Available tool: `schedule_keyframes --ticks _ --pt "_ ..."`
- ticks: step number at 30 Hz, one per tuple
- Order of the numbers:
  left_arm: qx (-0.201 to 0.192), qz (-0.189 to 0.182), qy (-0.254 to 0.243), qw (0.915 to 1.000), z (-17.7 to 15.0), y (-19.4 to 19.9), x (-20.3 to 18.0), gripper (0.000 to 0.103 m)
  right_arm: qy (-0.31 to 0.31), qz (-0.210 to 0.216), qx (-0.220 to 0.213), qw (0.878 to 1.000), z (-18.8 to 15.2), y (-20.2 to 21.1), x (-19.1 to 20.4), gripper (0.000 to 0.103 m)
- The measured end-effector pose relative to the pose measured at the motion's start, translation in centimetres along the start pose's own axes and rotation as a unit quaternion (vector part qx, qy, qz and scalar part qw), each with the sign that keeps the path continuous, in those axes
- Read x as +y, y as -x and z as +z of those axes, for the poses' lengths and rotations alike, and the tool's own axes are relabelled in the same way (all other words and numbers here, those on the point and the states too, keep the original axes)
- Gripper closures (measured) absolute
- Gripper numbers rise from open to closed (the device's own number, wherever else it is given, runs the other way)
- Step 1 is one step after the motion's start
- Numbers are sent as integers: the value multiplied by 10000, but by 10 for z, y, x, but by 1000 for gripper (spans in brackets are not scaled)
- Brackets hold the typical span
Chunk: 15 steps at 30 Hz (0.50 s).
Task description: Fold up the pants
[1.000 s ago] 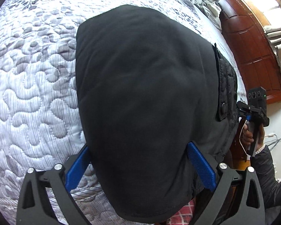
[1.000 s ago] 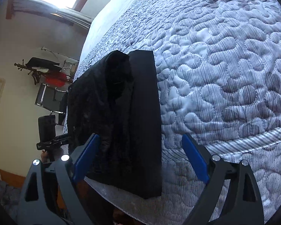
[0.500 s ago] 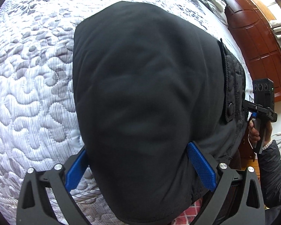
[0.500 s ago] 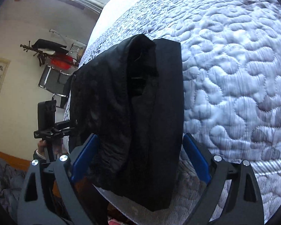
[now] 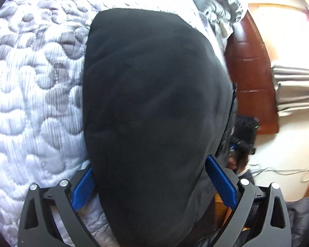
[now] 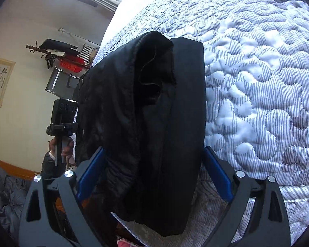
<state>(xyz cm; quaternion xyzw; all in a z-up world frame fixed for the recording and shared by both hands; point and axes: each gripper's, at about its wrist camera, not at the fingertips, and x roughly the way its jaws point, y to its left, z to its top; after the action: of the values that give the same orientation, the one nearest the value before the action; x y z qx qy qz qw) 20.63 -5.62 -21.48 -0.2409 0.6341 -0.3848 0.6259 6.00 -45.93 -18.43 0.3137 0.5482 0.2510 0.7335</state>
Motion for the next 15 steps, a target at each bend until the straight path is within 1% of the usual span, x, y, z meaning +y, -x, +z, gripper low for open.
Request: schedule_keyframes --ticks 2,3,4,7,10,12,15 --pt "37 159 -139 9998 -2 -9 -6 4 0 42 0 10000 -1 2 -3 10" --pt "65 279 -286 9992 -2 -15 -12 4 3 70 -2 10000 0 3 -4 10" --pt "77 312 -355 9989 -2 -18 -14 4 10 91 -4 10000 0 5 -5 10" --pt "61 237 -314 9992 -5 -23 -16 4 -36 139 -10 9999 0 9 -9 10" --pt "60 -86 -272 9996 -6 -22 -23 4 -28 54 -39 10000 -1 16 -11 10" --pt "167 -104 -297 9994 -8 -30 -25 4 -21 -31 -95 9999 -2 22 -13 9" --pt "243 18 -408 9989 -11 -39 -26 4 -92 -14 -61 9999 -4 26 -21 7"
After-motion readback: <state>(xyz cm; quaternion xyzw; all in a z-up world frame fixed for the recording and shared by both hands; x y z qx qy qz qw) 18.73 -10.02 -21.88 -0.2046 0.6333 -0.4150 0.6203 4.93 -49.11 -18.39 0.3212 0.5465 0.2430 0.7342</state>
